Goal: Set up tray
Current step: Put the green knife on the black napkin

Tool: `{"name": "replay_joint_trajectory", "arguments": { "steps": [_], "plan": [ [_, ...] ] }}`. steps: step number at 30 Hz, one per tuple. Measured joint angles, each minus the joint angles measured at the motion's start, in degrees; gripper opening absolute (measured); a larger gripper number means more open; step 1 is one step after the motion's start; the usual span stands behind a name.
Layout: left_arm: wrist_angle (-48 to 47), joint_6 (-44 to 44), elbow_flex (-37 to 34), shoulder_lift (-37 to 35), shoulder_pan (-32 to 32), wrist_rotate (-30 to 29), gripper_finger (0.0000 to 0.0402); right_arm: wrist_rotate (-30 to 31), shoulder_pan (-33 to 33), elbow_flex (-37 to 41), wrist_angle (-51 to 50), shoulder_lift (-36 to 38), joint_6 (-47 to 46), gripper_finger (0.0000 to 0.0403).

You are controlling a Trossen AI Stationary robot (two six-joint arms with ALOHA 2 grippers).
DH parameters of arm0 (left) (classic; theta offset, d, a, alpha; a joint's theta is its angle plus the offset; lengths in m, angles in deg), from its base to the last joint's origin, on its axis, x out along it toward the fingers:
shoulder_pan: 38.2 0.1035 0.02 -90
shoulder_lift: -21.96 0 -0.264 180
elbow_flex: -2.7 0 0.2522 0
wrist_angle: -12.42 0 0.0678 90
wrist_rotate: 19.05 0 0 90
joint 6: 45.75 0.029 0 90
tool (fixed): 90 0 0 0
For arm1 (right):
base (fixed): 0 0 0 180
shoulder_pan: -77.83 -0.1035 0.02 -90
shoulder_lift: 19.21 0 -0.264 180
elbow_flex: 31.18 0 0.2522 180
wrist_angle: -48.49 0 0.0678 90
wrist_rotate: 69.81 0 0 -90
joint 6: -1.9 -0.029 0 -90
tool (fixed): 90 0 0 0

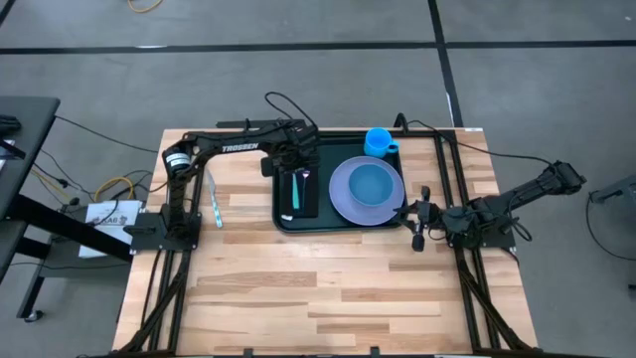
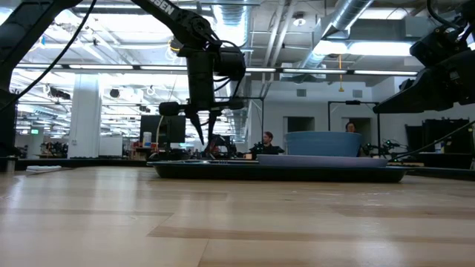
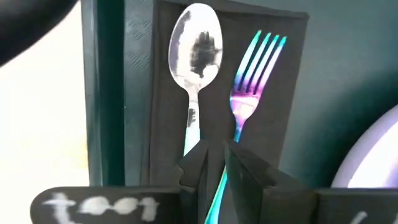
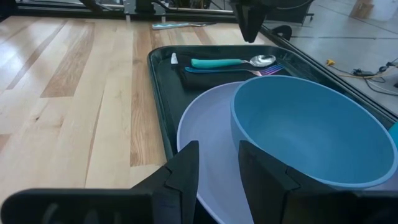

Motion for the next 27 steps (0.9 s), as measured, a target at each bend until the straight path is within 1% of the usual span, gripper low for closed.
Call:
{"name": "replay_joint_trajectory", "arguments": {
  "steps": [5, 9, 13, 18, 21, 23, 27],
  "plan": [
    [-1.8, -1.7, 0.0, 0.0, 0.0, 0.0, 0.0044, 0.0, 0.0, 0.0, 0.0, 0.0, 0.0, 0.0107],
    [-6.0, -5.3, 0.0, 0.0, 0.0, 0.0, 0.0044, 0.0, 0.0, 0.0, 0.0, 0.0, 0.0, 0.0107],
    [-13.3, -10.3, 0.0, 0.0, -0.3, -1.4, 0.0044, 0.0, 0.0, 0.0, 0.0, 0.0, 0.0, 0.0107],
    [-27.5, -18.5, 0.0, 0.0, -1.8, -2.9, 0.0044, 0.0, 0.0, 0.0, 0.0, 0.0, 0.0, 0.0107],
    [-33.4, -22.7, 0.0, 0.0, -3.1, -3.3, 0.0044, 0.0, 0.0, 0.0, 0.0, 0.0, 0.0, 0.0107],
    [-35.9, -25.0, 0.0, 0.0, -3.8, -3.3, 0.0044, 0.0, 0.0, 0.0, 0.0, 0.0, 0.0, 0.0107],
    [-35.9, -27.1, 0.0, -0.1, -5.1, -2.4, 0.0044, 0.0, 0.0, 0.0, 0.0, 0.0, 0.0, 0.0107]
  ]
}}
